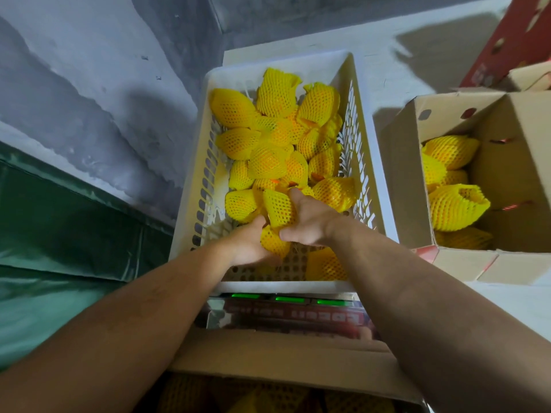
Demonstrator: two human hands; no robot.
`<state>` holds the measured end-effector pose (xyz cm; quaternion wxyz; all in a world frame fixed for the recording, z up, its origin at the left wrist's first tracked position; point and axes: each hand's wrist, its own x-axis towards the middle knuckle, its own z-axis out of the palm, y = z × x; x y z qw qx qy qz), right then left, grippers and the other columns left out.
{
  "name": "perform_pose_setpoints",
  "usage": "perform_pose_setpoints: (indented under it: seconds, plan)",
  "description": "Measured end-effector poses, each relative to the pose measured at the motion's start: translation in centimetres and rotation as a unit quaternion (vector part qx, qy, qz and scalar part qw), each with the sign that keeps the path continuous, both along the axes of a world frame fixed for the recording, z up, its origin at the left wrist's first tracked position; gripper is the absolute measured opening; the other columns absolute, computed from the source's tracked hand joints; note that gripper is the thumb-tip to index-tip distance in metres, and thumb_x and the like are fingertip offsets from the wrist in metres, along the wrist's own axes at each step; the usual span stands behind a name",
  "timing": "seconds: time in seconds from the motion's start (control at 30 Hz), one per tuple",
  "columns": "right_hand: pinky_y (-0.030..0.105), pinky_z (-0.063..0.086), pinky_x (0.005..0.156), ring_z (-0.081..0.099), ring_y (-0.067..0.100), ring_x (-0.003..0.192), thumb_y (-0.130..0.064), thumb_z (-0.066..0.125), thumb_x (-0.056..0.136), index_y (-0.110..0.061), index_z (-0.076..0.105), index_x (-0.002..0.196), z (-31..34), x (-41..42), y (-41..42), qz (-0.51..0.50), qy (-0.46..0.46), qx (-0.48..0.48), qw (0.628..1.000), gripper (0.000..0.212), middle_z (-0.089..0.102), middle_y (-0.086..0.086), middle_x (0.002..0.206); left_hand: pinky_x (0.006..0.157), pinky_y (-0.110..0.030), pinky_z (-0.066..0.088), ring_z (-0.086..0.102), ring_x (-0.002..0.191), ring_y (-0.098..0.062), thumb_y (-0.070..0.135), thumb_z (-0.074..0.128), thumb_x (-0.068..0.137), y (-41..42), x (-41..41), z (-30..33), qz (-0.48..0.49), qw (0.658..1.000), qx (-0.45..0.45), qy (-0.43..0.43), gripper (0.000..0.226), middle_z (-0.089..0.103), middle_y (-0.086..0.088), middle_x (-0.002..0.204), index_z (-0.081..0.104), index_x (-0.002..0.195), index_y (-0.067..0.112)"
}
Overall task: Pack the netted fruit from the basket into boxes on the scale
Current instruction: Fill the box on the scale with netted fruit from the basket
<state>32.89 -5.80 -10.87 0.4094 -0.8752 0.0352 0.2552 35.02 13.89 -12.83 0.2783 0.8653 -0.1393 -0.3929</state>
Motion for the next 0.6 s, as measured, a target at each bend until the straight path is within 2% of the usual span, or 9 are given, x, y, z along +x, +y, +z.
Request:
perform_pose_setpoints:
  seconds: [0.07, 0.13, 0.17, 0.23, 0.3, 0.4, 0.43, 0.53, 0.6]
  plan:
    - [0.038, 0.053, 0.079, 0.063, 0.031, 0.104, -0.043, 0.079, 0.075, -0.029, 0.035, 0.140, 0.2, 0.2, -0.1, -0.035, -0.021, 0.022, 0.999, 0.079, 0.063, 0.005, 0.115, 0.104, -0.055, 0.052, 0.062, 0.124, -0.028, 0.043, 0.093, 0.063, 0.3, 0.2, 0.2, 0.051, 0.998, -0.030, -0.009, 0.104, 0.062, -0.003, 0.136, 0.039, 0.151, 0.027]
    - [0.034, 0.048, 0.064, 0.064, 0.025, 0.088, -0.055, 0.073, 0.071, -0.030, 0.038, 0.132, 0.5, 0.4, -0.3, -0.076, -0.030, 0.020, 0.996, 0.075, 0.064, 0.001, 0.097, 0.084, -0.045, 0.062, 0.070, 0.101, -0.020, 0.057, 0.087, 0.055, 0.2, 0.3, 1.6, 0.096, 0.995, 0.004, -0.013, 0.103, 0.066, 0.000, 0.117, 0.035, 0.141, 0.035]
    - [0.034, 0.047, 0.063, 0.063, 0.023, 0.086, -0.061, 0.069, 0.069, -0.029, 0.039, 0.129, 0.8, 0.4, -0.4, -0.105, -0.034, 0.022, 0.994, 0.075, 0.064, 0.000, 0.096, 0.071, -0.037, 0.062, 0.070, 0.091, -0.017, 0.063, 0.083, 0.053, 0.1, 0.4, 2.6, 0.122, 0.992, 0.025, -0.024, 0.100, 0.065, 0.002, 0.109, 0.031, 0.135, 0.042]
    - [0.038, 0.051, 0.076, 0.063, 0.025, 0.096, -0.067, 0.064, 0.069, -0.028, 0.043, 0.128, 1.5, 0.7, -0.5, -0.180, -0.047, 0.071, 0.980, 0.074, 0.066, 0.000, 0.107, 0.056, -0.028, 0.058, 0.066, 0.080, -0.010, 0.066, 0.081, 0.051, -0.2, 0.9, 5.0, 0.179, 0.982, 0.014, -0.055, 0.098, 0.061, 0.005, 0.102, 0.025, 0.129, 0.047]
    - [0.040, 0.052, 0.088, 0.063, 0.024, 0.107, -0.063, 0.066, 0.078, -0.029, 0.047, 0.129, 2.8, 0.6, -0.3, -0.230, -0.060, 0.168, 0.957, 0.064, 0.067, -0.005, 0.118, 0.059, -0.028, 0.055, 0.064, 0.088, -0.010, 0.059, 0.086, 0.059, 0.0, 1.2, 7.9, 0.226, 0.970, -0.029, -0.083, 0.104, 0.057, 0.006, 0.108, 0.025, 0.141, 0.037]
    - [0.028, 0.058, 0.074, 0.069, 0.013, 0.097, -0.048, 0.068, 0.092, -0.030, 0.054, 0.131, 5.7, -0.9, 0.5, -0.216, -0.076, 0.290, 0.929, 0.045, 0.073, -0.020, 0.101, 0.067, -0.029, 0.057, 0.065, 0.099, -0.011, 0.039, 0.092, 0.075, 1.4, -0.5, 12.2, 0.273, 0.951, -0.119, -0.080, 0.092, 0.060, 0.004, 0.119, 0.032, 0.145, 0.028]
    - [0.025, 0.058, 0.070, 0.070, 0.011, 0.092, -0.047, 0.068, 0.093, -0.031, 0.054, 0.132, 7.2, -1.8, 0.8, -0.197, -0.079, 0.307, 0.928, 0.045, 0.073, -0.023, 0.097, 0.070, -0.030, 0.060, 0.067, 0.101, -0.012, 0.035, 0.093, 0.074, 1.8, -1.8, 13.5, 0.288, 0.942, -0.160, -0.070, 0.092, 0.062, 0.003, 0.121, 0.035, 0.145, 0.028]
    - [0.023, 0.058, 0.070, 0.073, 0.007, 0.087, -0.053, 0.070, 0.086, -0.036, 0.051, 0.136, 12.2, -5.7, 1.6, -0.139, -0.100, 0.299, 0.939, 0.056, 0.074, -0.018, 0.100, 0.094, -0.048, 0.060, 0.069, 0.113, -0.022, 0.033, 0.093, 0.058, 2.8, -7.2, 17.0, 0.324, 0.906, -0.270, -0.044, 0.096, 0.063, -0.002, 0.129, 0.042, 0.140, 0.034]
    - [0.022, 0.057, 0.069, 0.073, 0.008, 0.086, -0.053, 0.071, 0.082, -0.036, 0.051, 0.133, 15.5, -8.9, 2.4, -0.123, -0.134, 0.292, 0.939, 0.058, 0.073, -0.016, 0.099, 0.097, -0.051, 0.060, 0.070, 0.117, -0.026, 0.026, 0.090, 0.059, 3.5, -11.2, 18.8, 0.335, 0.869, -0.363, -0.014, 0.089, 0.064, -0.005, 0.130, 0.045, 0.135, 0.036]
